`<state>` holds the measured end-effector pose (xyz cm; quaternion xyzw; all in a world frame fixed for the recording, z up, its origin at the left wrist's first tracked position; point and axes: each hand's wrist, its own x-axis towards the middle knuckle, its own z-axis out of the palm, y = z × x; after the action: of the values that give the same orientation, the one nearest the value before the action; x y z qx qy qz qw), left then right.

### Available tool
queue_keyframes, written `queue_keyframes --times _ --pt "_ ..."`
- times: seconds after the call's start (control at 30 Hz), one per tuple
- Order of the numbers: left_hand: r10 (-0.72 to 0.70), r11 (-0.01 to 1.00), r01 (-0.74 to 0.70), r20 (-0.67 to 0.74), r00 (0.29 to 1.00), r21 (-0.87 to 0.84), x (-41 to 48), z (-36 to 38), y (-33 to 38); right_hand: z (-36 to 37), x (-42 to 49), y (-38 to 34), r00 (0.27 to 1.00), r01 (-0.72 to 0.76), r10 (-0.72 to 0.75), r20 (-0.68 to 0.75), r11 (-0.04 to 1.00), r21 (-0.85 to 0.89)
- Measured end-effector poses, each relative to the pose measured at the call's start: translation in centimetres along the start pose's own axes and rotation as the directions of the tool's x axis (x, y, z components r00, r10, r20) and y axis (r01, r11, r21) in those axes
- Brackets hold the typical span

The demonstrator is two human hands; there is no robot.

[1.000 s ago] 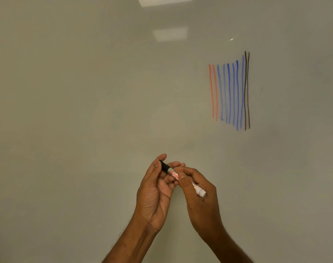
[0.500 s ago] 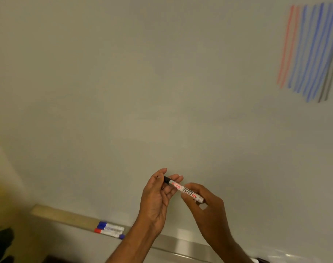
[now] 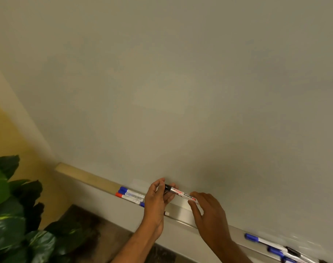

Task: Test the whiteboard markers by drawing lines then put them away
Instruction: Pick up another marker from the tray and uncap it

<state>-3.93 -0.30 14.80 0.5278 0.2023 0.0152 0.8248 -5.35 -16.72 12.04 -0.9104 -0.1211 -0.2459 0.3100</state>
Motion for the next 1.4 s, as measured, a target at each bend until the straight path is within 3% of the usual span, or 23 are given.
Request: queue_keyframes --times 0.13,0.23,0.37,0.43,0.5,0.57,0.63,0.67,0.73,0.87,1.13,1.23,1.4 --pt "0.002 0.981 0.014 -0.082 0.997 0.194 2.1 -4.0 -2.9 4.1 -0.3 0.8 0.998 -0.016 0.019 0.061 0.999 -0.038" --pt "0.132 0.839 -0.082 -0.054 0.990 0.538 2.4 -6.7 -5.3 6.8 -0.4 1.7 0.994 -0.026 0.034 0.105 0.997 -0.076" --pt "0.211 0.469 -0.307 0.232 0.950 0.828 3.4 -9.7 -8.9 10.6 -0.6 2.9 0.980 -0.073 0.094 0.178 0.990 -0.118" --pt "0.194 0.277 -0.374 0.330 0.924 0.885 4.9 -11.4 -10.9 12.2 -0.8 3.4 0.964 -0.105 0.132 0.229 0.986 -0.127" --pt "0.302 0.036 -0.441 0.411 0.860 0.897 6.7 -12.3 -13.4 13.7 -1.0 4.0 0.954 -0.119 0.151 0.258 0.984 -0.135" --pt "0.313 -0.122 -0.459 0.473 0.824 0.880 6.9 -12.4 -14.6 15.1 -1.2 4.3 0.941 -0.132 0.171 0.293 0.980 -0.150" --pt "0.191 -0.107 -0.542 0.552 0.811 0.834 8.3 -12.2 -14.4 16.4 -1.2 4.6 0.930 -0.137 0.180 0.319 0.979 -0.152" --pt "0.195 -0.162 -0.564 0.586 0.786 0.810 9.2 -12.0 -14.3 17.0 -1.3 4.7 0.926 -0.139 0.182 0.332 0.979 -0.149" --pt "0.169 -0.155 -0.538 0.559 0.812 0.828 9.9 -11.5 -13.2 18.1 -1.3 5.0 0.912 -0.149 0.195 0.360 0.977 -0.151" --pt "0.020 -0.248 -0.532 0.553 0.833 0.810 11.7 -11.5 -13.8 20.0 -1.3 5.5 0.876 -0.199 0.248 0.413 0.967 -0.158" --pt "-0.031 -0.344 -0.465 0.485 0.874 0.815 13.4 -13.2 -15.5 22.0 -1.4 5.5 0.865 -0.164 0.234 0.443 0.968 -0.192" --pt "0.026 -0.391 -0.433 0.480 0.877 0.812 13.6 -13.2 -15.7 22.8 -1.6 5.8 0.874 -0.110 0.207 0.439 0.965 -0.237" --pt "-0.021 -0.370 -0.424 0.449 0.893 0.827 13.7 -12.8 -15.6 23.1 -1.7 6.0 0.885 -0.009 0.140 0.444 0.959 -0.284"
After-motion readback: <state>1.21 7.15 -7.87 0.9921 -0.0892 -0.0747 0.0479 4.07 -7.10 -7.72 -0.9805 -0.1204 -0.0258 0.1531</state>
